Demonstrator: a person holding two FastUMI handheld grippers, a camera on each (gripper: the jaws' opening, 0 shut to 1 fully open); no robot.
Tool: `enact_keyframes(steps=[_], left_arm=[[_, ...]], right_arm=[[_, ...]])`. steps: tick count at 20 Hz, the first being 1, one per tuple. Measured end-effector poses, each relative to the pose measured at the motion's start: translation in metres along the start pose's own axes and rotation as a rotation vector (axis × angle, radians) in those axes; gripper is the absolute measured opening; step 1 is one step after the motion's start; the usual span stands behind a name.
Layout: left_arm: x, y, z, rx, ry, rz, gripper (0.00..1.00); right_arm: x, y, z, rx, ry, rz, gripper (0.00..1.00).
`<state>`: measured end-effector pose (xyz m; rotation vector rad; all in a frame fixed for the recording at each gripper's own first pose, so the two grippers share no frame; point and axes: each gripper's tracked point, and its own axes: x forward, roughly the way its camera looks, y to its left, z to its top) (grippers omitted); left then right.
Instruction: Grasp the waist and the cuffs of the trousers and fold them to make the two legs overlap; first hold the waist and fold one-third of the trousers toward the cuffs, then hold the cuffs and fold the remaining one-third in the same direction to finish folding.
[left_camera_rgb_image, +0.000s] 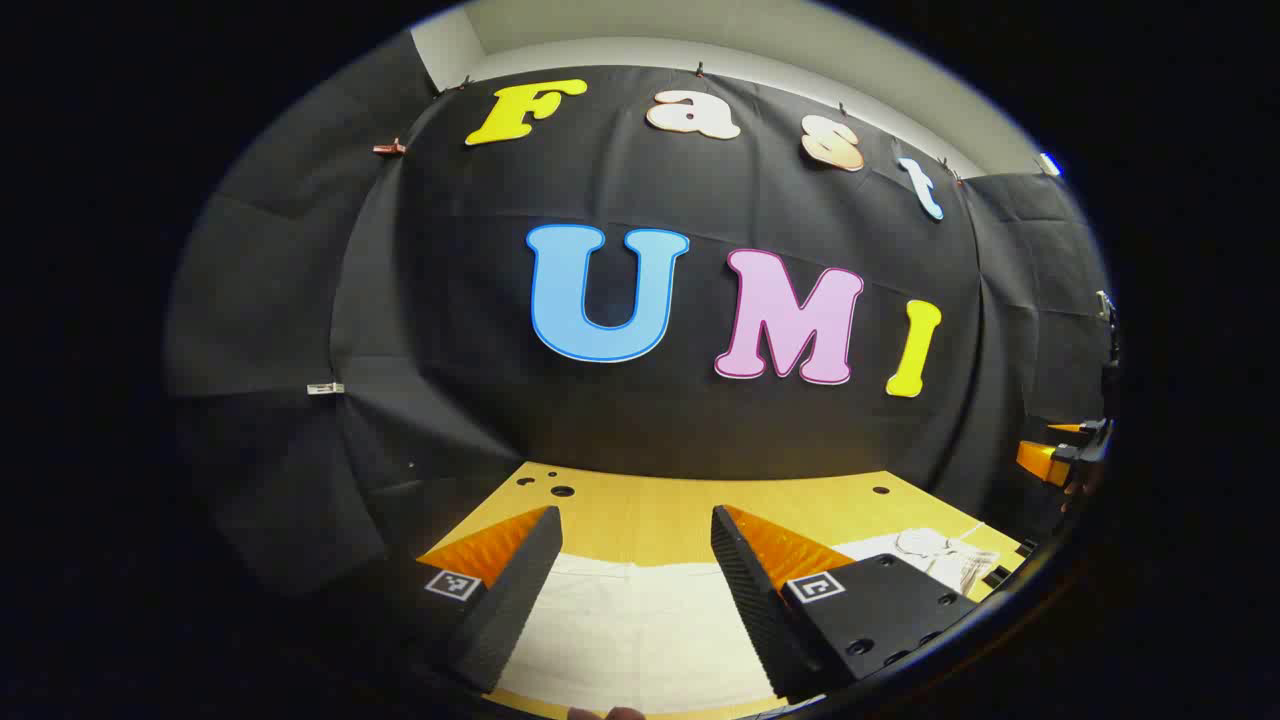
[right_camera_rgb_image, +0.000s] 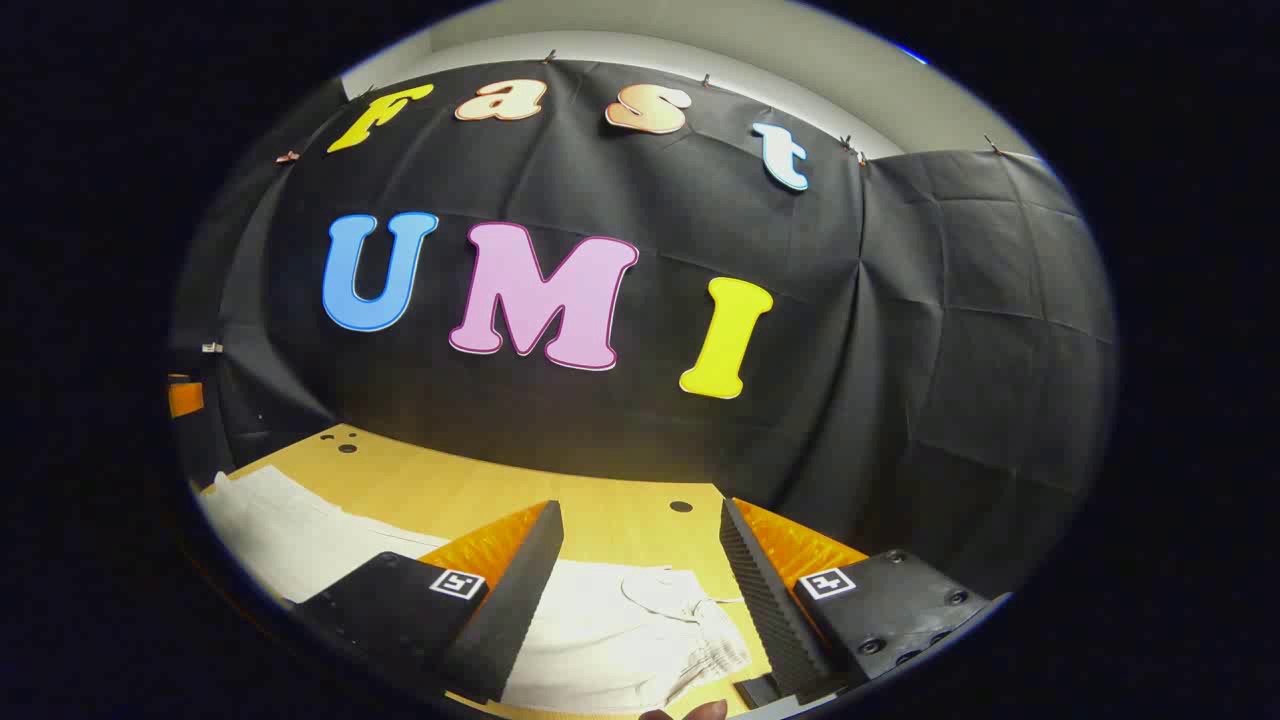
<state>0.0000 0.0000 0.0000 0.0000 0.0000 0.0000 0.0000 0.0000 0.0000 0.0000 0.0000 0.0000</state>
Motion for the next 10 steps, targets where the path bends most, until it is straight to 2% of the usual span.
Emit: enact_keyframes(steps=[10], left_arm=[[-0.005, 0.016, -0.001, 0.030, 0.005, 0.013, 0.95]], right_arm=[[-0.005, 0.011, 0.002, -0.051, -0.010, 0.016, 0.98]])
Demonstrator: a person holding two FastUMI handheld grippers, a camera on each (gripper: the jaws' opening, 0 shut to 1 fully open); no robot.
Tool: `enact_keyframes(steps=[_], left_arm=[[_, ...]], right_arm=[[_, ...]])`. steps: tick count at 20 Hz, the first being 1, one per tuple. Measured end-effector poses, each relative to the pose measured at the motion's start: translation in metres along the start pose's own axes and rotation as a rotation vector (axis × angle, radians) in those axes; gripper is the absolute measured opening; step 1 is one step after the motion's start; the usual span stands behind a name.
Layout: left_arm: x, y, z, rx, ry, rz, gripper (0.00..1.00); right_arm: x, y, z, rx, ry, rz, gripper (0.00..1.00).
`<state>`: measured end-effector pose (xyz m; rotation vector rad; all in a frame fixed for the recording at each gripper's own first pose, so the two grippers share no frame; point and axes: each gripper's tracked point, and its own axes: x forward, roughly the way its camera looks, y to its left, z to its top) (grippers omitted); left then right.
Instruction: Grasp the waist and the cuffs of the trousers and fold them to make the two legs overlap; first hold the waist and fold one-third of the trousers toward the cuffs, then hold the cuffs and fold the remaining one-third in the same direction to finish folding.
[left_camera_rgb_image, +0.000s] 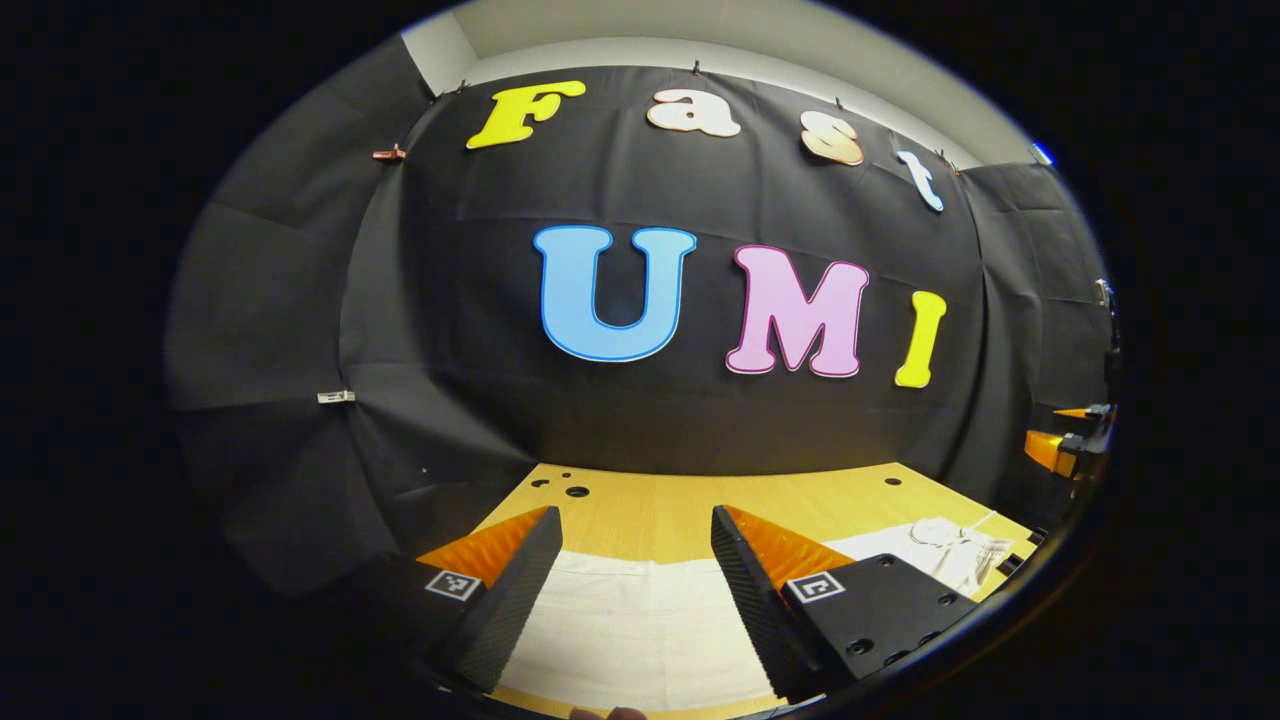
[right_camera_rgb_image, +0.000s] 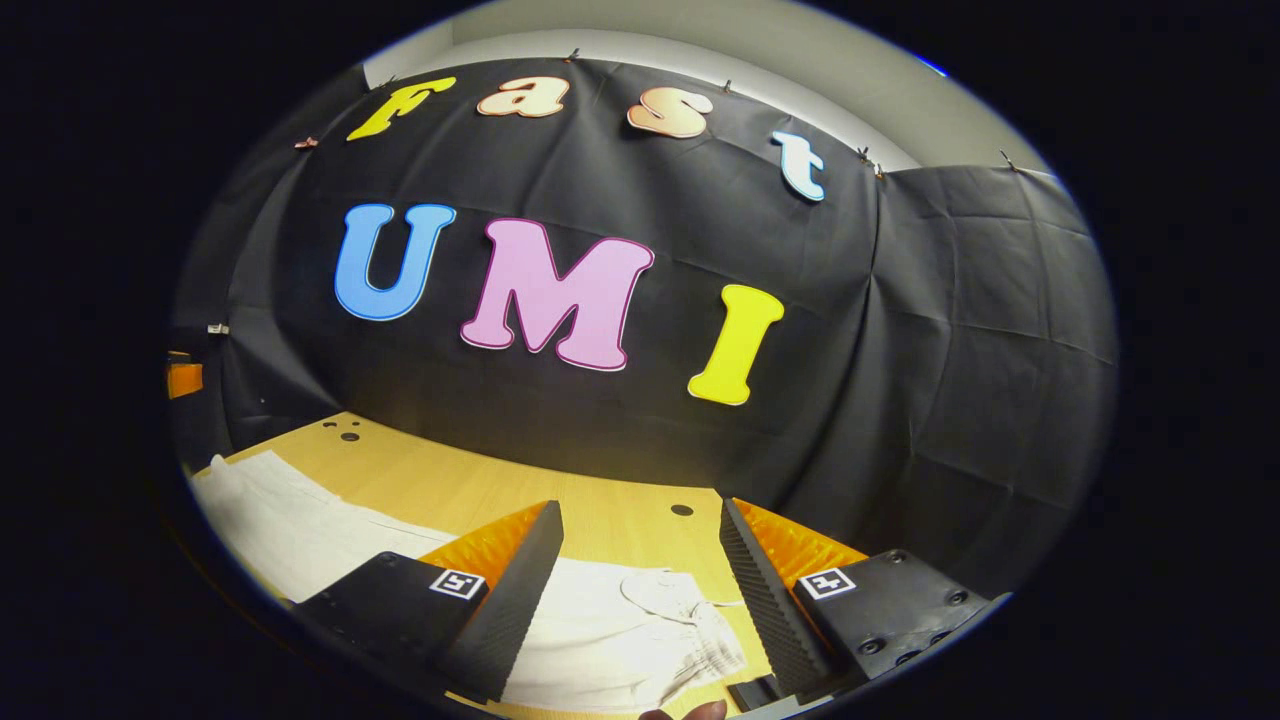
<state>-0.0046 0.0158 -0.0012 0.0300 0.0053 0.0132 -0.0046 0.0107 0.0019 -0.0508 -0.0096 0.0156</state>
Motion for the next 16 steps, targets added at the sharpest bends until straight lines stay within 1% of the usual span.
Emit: enact_keyframes(steps=[3, 5, 8, 10, 12, 13, 16], left_arm=[[-0.002, 0.006, -0.002, 0.014, 0.004, 0.007, 0.95], [-0.004, 0.010, -0.004, 0.040, 0.006, 0.011, 0.95], [-0.005, 0.019, -0.006, 0.134, -0.001, 0.014, 0.95], [-0.007, 0.032, -0.012, 0.252, 0.006, 0.028, 0.94], [-0.009, 0.044, -0.021, 0.406, 0.027, 0.023, 0.97], [-0.011, 0.051, -0.030, 0.497, 0.048, 0.016, 0.96], [-0.014, 0.067, -0.060, 0.769, 0.117, -0.046, 0.96]], right_arm=[[-0.001, 0.000, 0.001, -0.023, -0.005, 0.004, 0.98], [-0.002, -0.001, 0.001, -0.043, -0.007, 0.006, 0.98], [-0.003, -0.002, 0.002, -0.092, -0.011, 0.012, 0.98], [-0.003, -0.004, -0.003, -0.150, -0.008, 0.018, 0.97], [-0.005, -0.012, -0.013, -0.236, 0.000, 0.024, 0.97], [-0.005, -0.015, -0.020, -0.277, 0.011, 0.028, 0.97], [-0.011, -0.028, -0.043, -0.392, 0.048, 0.048, 0.98]])
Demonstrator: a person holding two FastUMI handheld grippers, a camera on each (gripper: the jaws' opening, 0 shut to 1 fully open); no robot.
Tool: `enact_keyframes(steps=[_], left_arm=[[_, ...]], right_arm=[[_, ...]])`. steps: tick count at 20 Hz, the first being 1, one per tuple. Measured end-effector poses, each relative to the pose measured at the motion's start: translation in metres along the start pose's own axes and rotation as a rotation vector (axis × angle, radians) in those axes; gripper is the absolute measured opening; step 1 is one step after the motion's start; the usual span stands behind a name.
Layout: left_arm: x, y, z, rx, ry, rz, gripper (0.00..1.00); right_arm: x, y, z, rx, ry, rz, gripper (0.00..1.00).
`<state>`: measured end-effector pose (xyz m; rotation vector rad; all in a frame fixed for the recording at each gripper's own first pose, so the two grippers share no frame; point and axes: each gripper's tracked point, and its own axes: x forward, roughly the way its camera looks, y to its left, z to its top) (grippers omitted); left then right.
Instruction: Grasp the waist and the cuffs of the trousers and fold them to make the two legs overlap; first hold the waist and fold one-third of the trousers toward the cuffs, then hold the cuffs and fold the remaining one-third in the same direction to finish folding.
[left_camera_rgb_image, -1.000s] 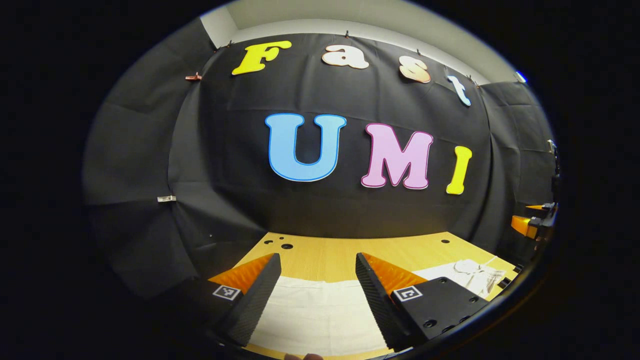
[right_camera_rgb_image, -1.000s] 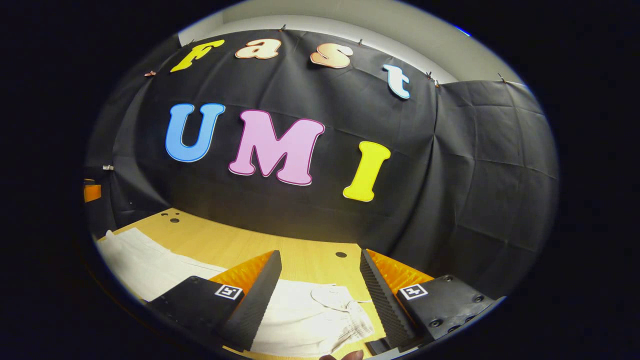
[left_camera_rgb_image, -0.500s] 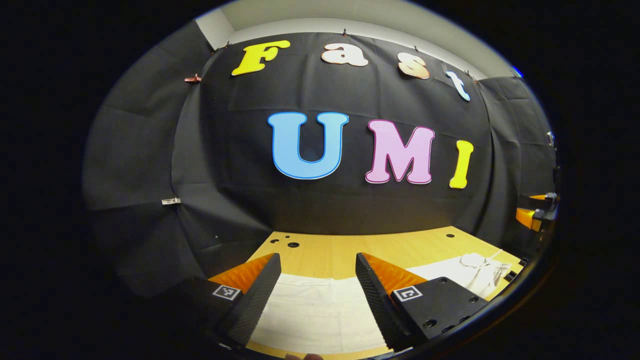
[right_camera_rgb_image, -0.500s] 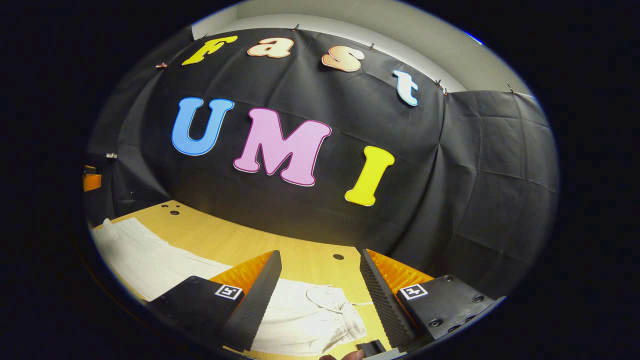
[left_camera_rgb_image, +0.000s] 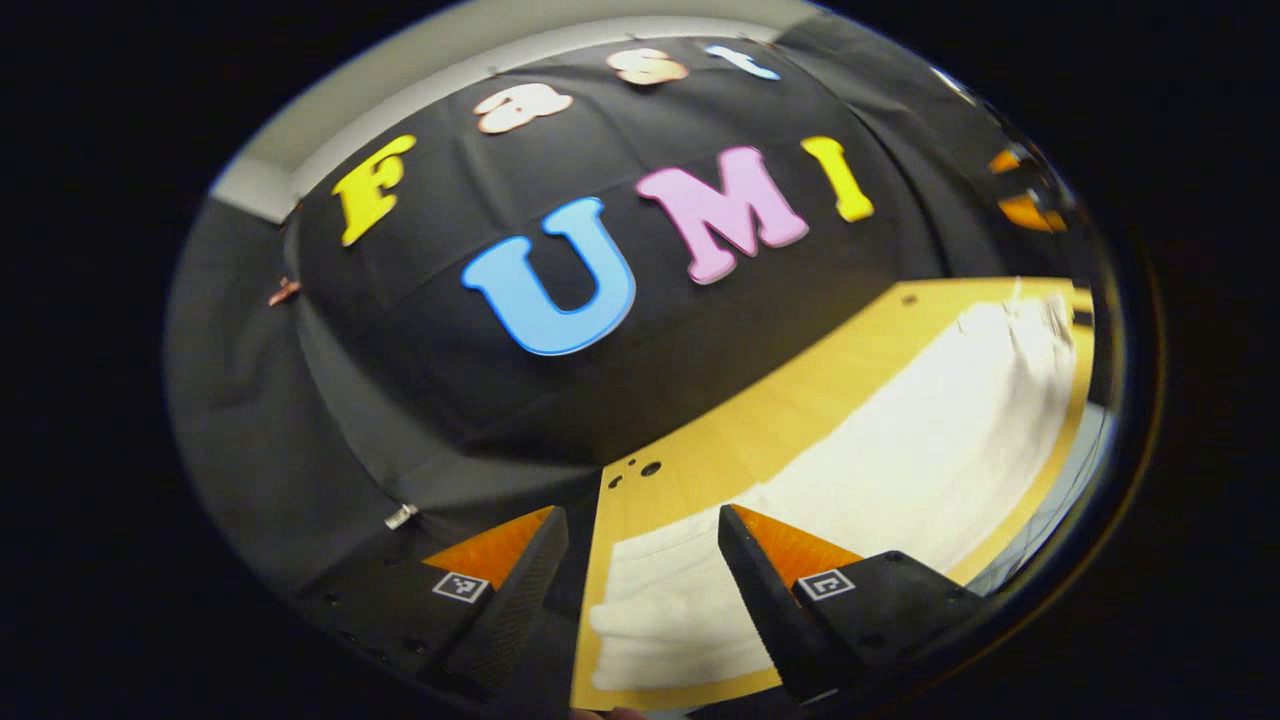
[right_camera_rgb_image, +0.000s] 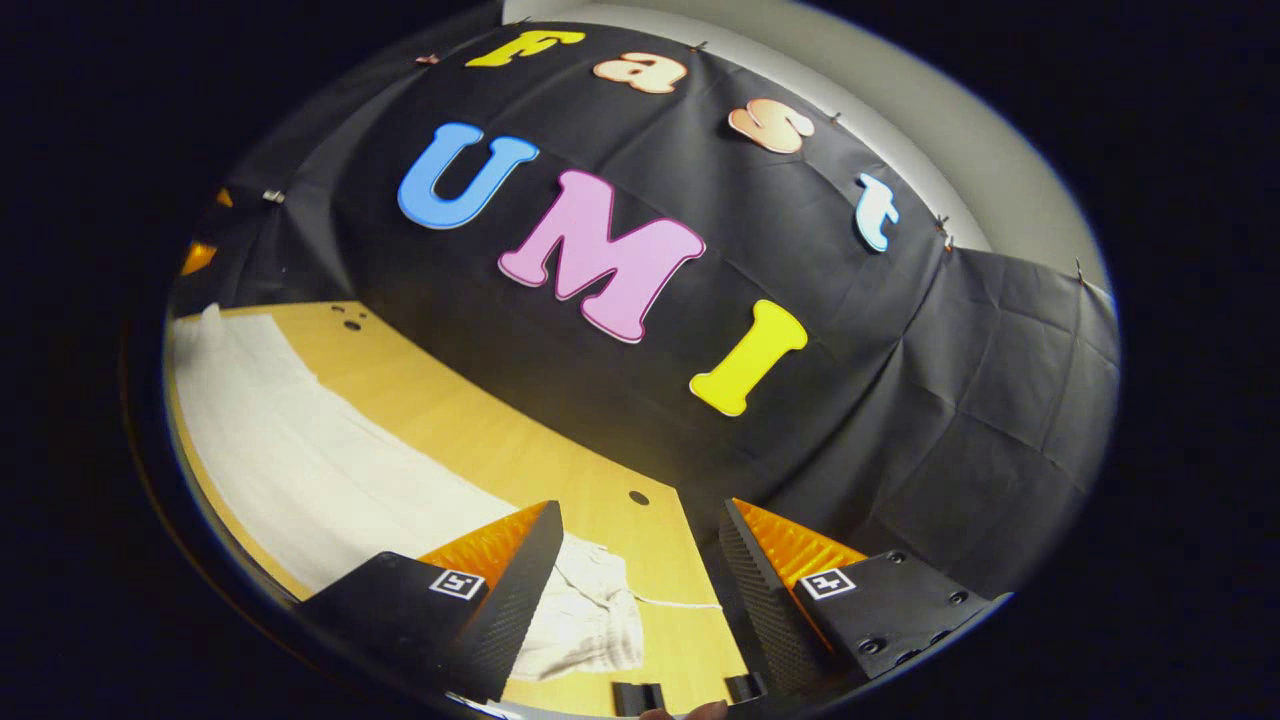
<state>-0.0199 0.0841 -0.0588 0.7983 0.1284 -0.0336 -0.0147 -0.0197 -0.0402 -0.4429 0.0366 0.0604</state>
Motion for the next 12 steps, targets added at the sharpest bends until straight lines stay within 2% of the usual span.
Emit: enact_keyframes(steps=[1, 3, 5, 7, 9, 10, 12], left_arm=[[0.000, -0.008, -0.015, 0.084, 0.008, -0.043, 0.96], [-0.003, -0.027, -0.047, 0.181, 0.054, -0.144, 0.96], [-0.012, -0.033, -0.080, 0.266, 0.114, -0.204, 0.95], [-0.013, -0.035, -0.107, 0.396, 0.151, -0.269, 0.95], [-0.010, -0.046, -0.136, 0.519, 0.180, -0.365, 0.92], [-0.007, -0.052, -0.147, 0.565, 0.188, -0.419, 0.95], [-0.003, -0.063, -0.173, 0.629, 0.219, -0.523, 0.96]], right_arm=[[-0.003, -0.002, -0.009, -0.025, 0.014, 0.007, 0.98], [-0.010, -0.006, -0.028, -0.030, 0.048, 0.008, 0.98], [-0.013, -0.012, -0.043, -0.009, 0.085, -0.006, 0.98], [-0.016, -0.015, -0.051, -0.006, 0.105, -0.013, 0.98], [-0.017, -0.015, -0.056, -0.024, 0.115, -0.010, 0.98], [-0.018, -0.016, -0.059, -0.032, 0.121, -0.009, 0.98], [-0.020, -0.018, -0.064, -0.034, 0.129, -0.011, 0.98]])
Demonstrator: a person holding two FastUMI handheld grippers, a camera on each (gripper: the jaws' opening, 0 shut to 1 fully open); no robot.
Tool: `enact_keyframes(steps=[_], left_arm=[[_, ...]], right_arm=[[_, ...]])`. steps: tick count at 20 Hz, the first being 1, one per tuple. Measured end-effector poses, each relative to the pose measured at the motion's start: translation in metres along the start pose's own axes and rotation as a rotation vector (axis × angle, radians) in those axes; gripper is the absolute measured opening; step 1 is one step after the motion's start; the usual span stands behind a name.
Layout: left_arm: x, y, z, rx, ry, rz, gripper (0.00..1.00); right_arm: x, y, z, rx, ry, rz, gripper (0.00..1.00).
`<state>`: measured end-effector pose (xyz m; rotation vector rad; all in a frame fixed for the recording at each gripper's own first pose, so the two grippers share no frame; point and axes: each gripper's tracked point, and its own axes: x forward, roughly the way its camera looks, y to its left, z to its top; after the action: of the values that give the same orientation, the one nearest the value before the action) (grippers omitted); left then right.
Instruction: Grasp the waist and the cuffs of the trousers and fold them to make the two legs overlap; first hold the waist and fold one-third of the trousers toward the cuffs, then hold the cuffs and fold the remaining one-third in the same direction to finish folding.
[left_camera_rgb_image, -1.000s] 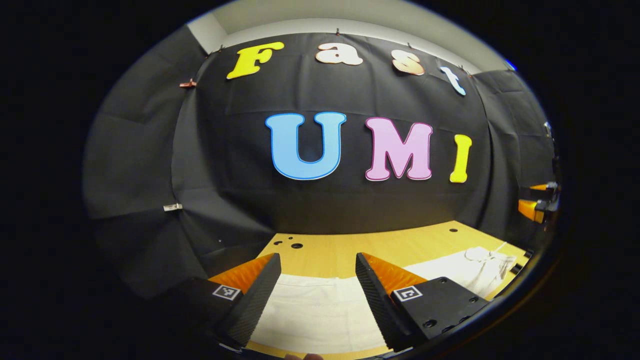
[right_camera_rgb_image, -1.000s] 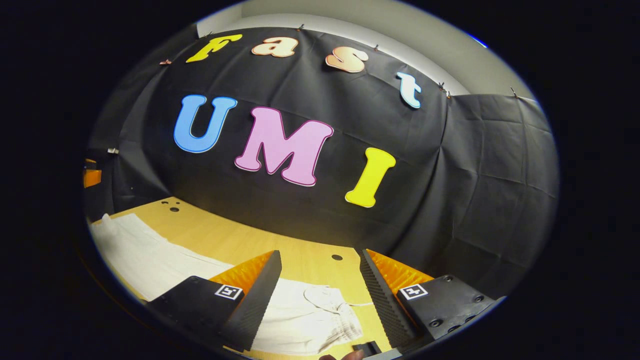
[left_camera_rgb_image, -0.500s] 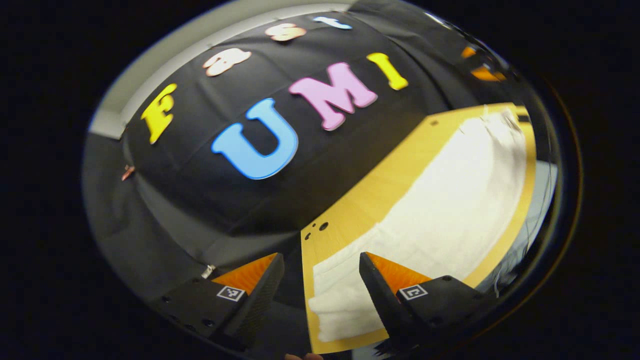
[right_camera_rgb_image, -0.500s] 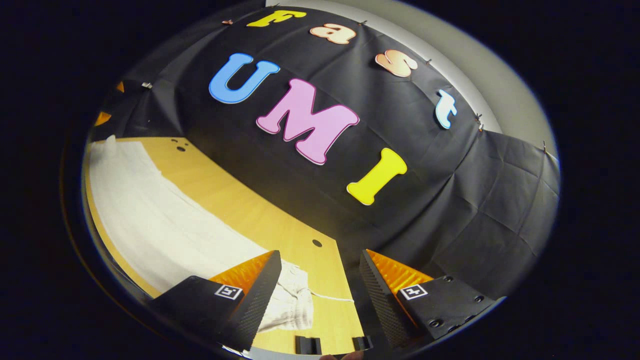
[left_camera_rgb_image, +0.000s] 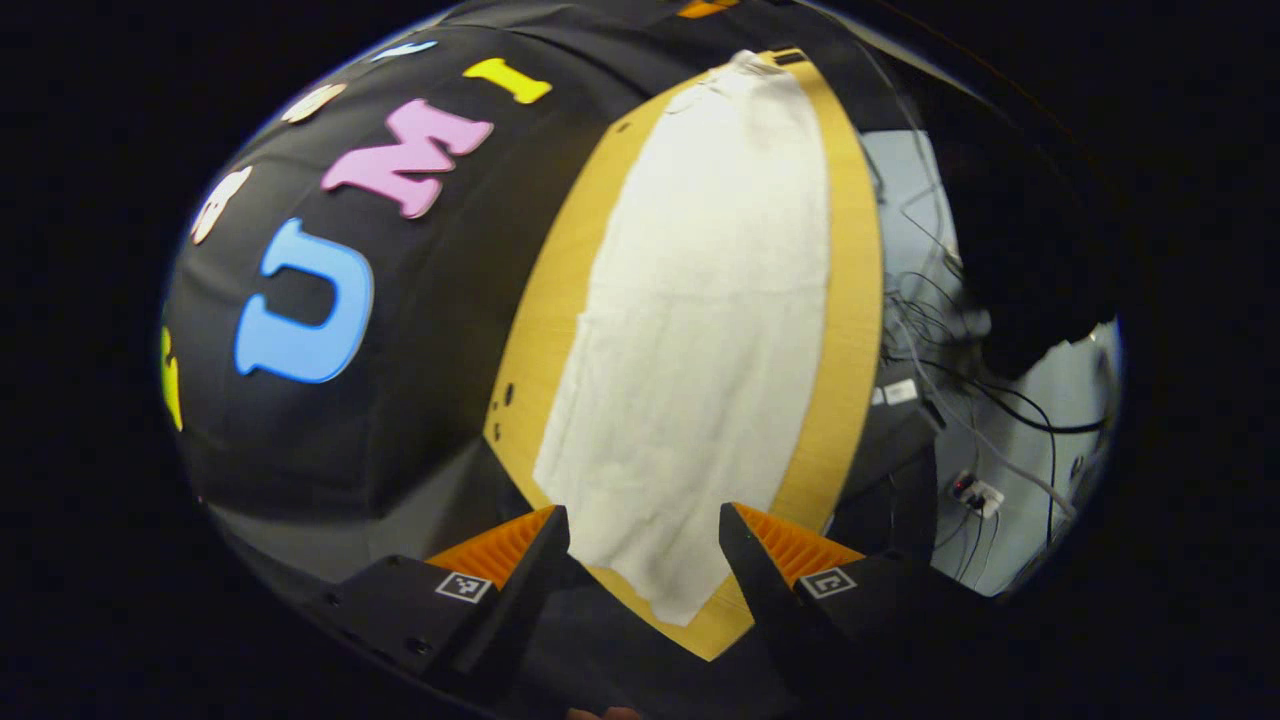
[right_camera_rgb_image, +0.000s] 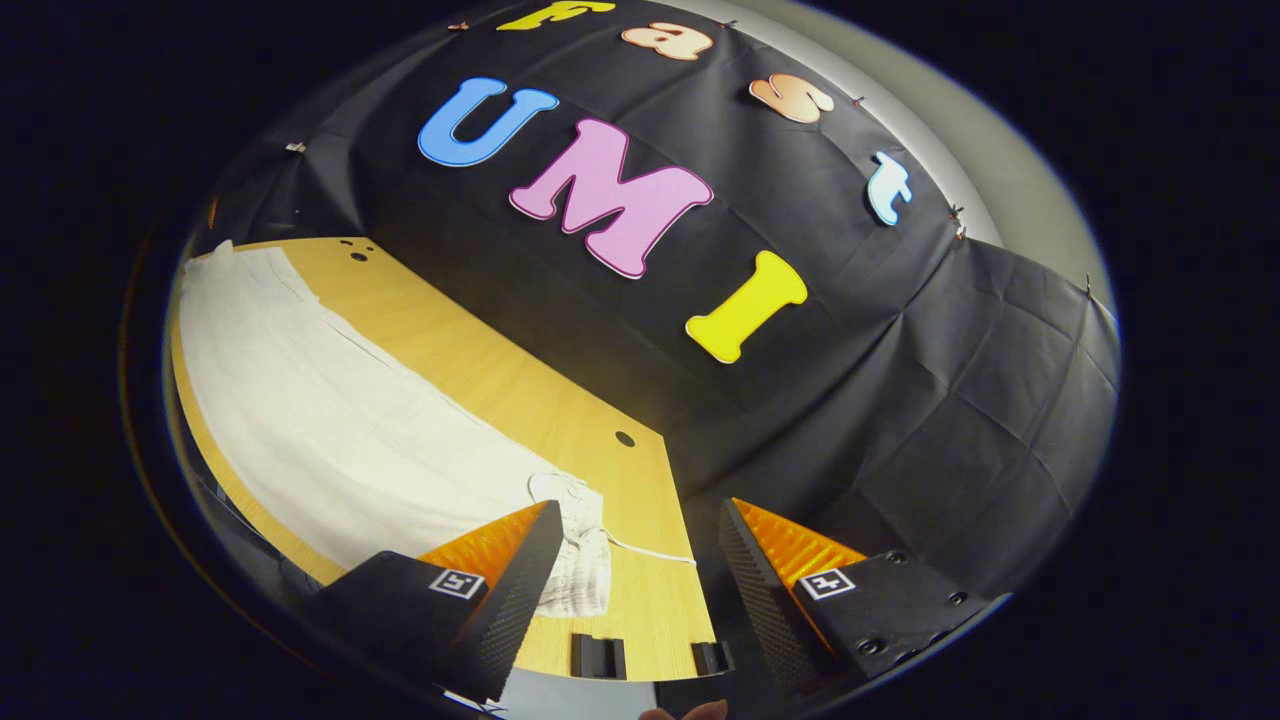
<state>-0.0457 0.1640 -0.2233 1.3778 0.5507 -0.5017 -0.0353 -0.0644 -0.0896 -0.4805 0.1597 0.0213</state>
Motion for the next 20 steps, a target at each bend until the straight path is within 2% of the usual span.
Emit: enact_keyframes(steps=[2, 3, 6, 9, 15, 16, 17, 19, 20], left_arm=[[0.013, -0.010, -0.018, 0.062, 0.043, -0.058, 0.96], [0.022, -0.010, -0.026, 0.093, 0.066, -0.074, 0.99], [0.038, -0.010, -0.033, 0.173, 0.096, -0.100, 0.96], [0.056, 0.000, -0.035, 0.182, 0.111, -0.102, 0.96], [0.086, 0.019, -0.038, 0.163, 0.145, -0.105, 0.90], [0.089, 0.016, -0.038, 0.157, 0.155, -0.125, 0.86], [0.092, 0.014, -0.040, 0.155, 0.166, -0.143, 0.65], [0.097, 0.013, -0.040, 0.157, 0.176, -0.161, 0.35], [0.099, 0.012, -0.041, 0.148, 0.177, -0.164, 0.25]], right_arm=[[-0.001, -0.001, 0.000, 0.008, 0.003, -0.004, 0.98], [-0.001, -0.001, 0.000, 0.008, 0.005, -0.005, 0.98], [-0.003, -0.001, -0.001, 0.003, 0.010, -0.011, 0.98], [-0.004, -0.001, -0.005, 0.006, 0.022, -0.020, 0.98], [-0.016, 0.003, -0.027, -0.034, 0.056, -0.014, 0.98], [-0.014, 0.003, -0.030, -0.046, 0.065, -0.011, 0.98], [-0.013, 0.004, -0.034, -0.056, 0.072, -0.007, 0.98], [-0.013, 0.007, -0.040, -0.082, 0.082, 0.004, 0.98], [-0.012, 0.010, -0.043, -0.104, 0.084, 0.015, 0.98]])
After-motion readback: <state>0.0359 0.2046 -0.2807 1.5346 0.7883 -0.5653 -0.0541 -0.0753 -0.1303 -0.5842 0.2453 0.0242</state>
